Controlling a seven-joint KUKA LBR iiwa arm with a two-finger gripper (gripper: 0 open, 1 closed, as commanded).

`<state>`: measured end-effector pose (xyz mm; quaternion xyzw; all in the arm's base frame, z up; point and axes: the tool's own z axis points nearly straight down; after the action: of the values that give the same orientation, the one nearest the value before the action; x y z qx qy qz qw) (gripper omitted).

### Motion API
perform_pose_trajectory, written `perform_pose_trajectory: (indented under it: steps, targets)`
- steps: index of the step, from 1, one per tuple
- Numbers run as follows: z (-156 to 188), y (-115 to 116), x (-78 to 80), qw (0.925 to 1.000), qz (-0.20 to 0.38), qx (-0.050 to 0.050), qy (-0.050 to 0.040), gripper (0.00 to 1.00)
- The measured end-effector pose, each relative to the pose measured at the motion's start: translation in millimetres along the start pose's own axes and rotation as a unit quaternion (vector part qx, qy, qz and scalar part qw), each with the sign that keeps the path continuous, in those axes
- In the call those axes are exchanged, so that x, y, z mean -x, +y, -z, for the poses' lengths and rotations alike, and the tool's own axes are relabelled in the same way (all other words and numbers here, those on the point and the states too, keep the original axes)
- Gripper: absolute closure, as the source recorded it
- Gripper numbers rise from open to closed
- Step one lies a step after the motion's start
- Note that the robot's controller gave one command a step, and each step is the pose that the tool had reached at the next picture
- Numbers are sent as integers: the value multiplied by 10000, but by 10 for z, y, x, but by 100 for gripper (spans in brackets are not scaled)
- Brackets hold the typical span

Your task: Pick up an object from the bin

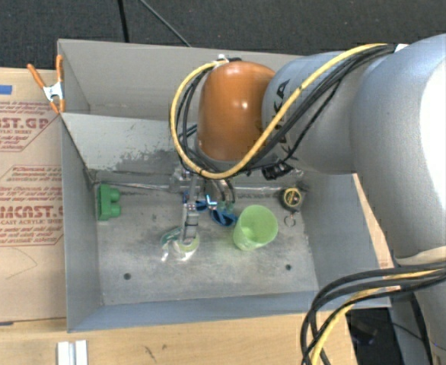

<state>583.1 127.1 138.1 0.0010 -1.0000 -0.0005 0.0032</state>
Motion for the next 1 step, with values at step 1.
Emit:
perform_pose_trajectory:
  steps: [1]
  targets:
    - [-726, -246, -367, 9988, -486, -7, 2, 0]
